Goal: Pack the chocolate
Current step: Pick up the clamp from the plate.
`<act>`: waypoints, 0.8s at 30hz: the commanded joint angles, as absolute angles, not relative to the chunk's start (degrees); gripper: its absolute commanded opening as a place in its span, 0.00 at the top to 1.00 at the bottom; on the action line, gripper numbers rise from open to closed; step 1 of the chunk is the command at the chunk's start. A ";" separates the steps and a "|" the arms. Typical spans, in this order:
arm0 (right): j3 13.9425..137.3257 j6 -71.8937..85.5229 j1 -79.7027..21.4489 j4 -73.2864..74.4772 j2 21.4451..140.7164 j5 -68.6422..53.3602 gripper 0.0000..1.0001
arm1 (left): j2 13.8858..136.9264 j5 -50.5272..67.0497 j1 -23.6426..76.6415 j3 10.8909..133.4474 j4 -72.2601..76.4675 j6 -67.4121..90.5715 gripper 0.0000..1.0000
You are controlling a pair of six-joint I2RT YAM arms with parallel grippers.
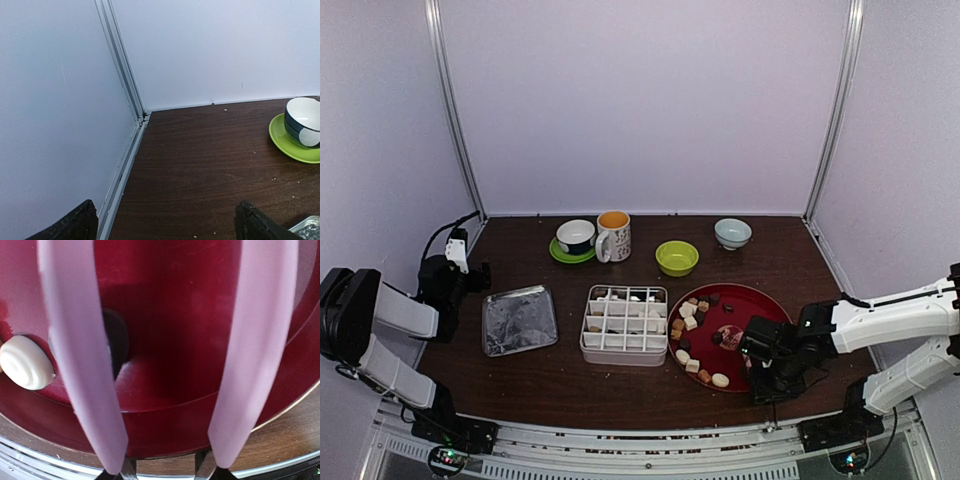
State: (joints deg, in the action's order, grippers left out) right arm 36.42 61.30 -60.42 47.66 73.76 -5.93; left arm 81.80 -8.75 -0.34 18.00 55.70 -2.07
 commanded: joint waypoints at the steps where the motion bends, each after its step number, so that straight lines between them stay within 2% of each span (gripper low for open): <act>1: 39.38 60.46 -60.93 47.61 74.07 -3.14 0.65 | 81.61 -8.33 -0.75 18.46 58.99 -2.64 0.02; 4: 40.81 60.33 -60.94 49.97 72.72 -2.13 0.71 | 81.65 -8.34 -0.79 18.46 59.05 -2.59 0.02; 14: 43.65 58.63 -60.98 54.59 67.88 -1.25 0.72 | 81.65 -8.33 -0.79 18.46 59.05 -2.62 0.02; 24: 49.57 51.20 -60.98 63.18 66.02 -7.79 0.71 | 81.65 -8.29 -0.79 18.46 59.01 -2.58 0.02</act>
